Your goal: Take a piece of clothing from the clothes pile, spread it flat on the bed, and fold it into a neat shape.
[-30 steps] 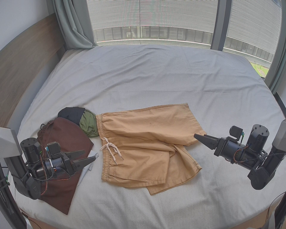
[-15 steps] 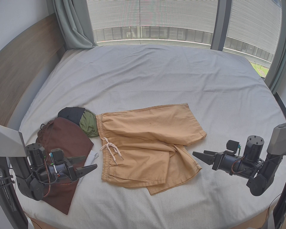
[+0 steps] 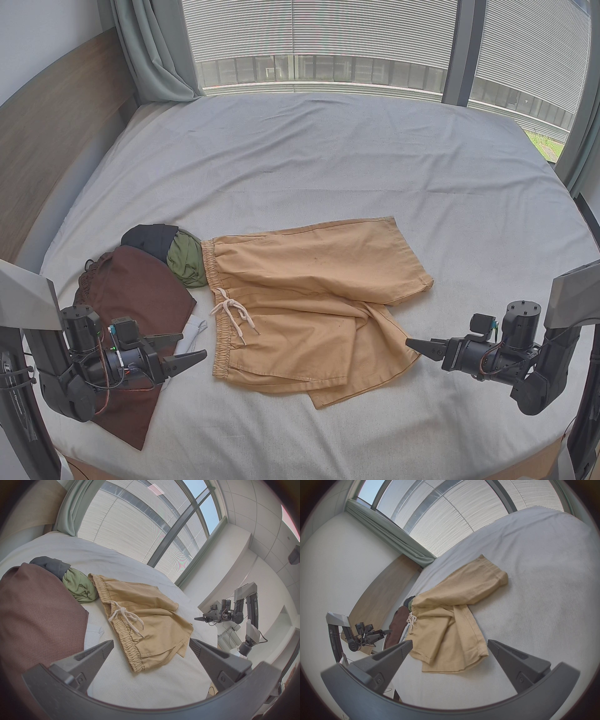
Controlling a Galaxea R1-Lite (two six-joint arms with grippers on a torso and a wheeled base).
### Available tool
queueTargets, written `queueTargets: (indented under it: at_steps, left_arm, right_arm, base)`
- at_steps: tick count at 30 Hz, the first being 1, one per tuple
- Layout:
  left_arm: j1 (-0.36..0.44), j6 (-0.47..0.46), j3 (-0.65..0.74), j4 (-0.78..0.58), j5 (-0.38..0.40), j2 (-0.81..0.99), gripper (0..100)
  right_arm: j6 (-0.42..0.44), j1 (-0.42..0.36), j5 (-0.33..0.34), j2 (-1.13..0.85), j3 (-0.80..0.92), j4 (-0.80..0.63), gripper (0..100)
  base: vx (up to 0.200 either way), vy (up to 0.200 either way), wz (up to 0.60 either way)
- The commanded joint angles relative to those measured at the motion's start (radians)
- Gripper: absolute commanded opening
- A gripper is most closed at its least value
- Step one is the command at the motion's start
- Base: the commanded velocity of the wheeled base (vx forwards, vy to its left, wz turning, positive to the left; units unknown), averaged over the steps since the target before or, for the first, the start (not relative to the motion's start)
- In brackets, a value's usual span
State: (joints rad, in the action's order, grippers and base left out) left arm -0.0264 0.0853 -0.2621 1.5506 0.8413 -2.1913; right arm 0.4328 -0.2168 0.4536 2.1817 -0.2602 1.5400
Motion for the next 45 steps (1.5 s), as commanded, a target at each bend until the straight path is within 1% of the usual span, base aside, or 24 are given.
queueTargets:
  at_steps: [1,5,10,15,22,30,31,39,45]
  left_arm:
    - [0.000,-0.001,-0.002,0.000,-0.001,-0.008,100]
    - [0.000,0.001,0.000,0.000,-0.001,0.002,100]
    - [0.000,-0.001,-0.003,0.000,0.001,0.002,100]
    - [0.000,-0.001,-0.005,0.002,0.001,0.004,100]
    - [0.000,-0.002,-0.005,0.002,0.001,0.004,100]
    - [-0.001,-0.002,-0.008,0.002,0.001,0.005,100]
    - [-0.001,-0.002,-0.008,0.002,0.001,0.007,100]
    - [-0.004,-0.007,-0.008,0.002,0.005,0.007,100]
    - [-0.004,-0.006,-0.009,0.002,0.007,0.007,100]
  right_arm:
    - [0.003,0.008,-0.006,0.081,-0.014,0.000,100]
    - [0.014,0.005,-0.003,0.092,-0.019,0.000,100]
    - [0.052,0.005,-0.004,0.112,-0.031,0.000,100]
    - [0.058,0.005,-0.004,0.138,-0.050,0.000,100]
    - [0.119,-0.004,-0.004,0.156,-0.070,0.000,100]
    - [0.124,-0.006,-0.007,0.193,-0.096,0.002,100]
    - [0.124,-0.006,-0.007,0.194,-0.097,0.002,0]
    - [0.119,-0.003,-0.009,0.198,-0.094,0.002,0]
    - [0.110,0.030,-0.010,0.179,-0.100,0.002,0]
  base:
    - [0.000,0.000,0.00]
    - [0.000,0.000,0.00]
    - [0.000,0.000,0.00]
    - [0.000,0.000,0.00]
    - [0.000,0.000,0.00]
    - [0.000,0.000,0.00]
    - [0.000,0.000,0.00]
    - [0.000,0.000,0.00]
    - [0.000,0.000,0.00]
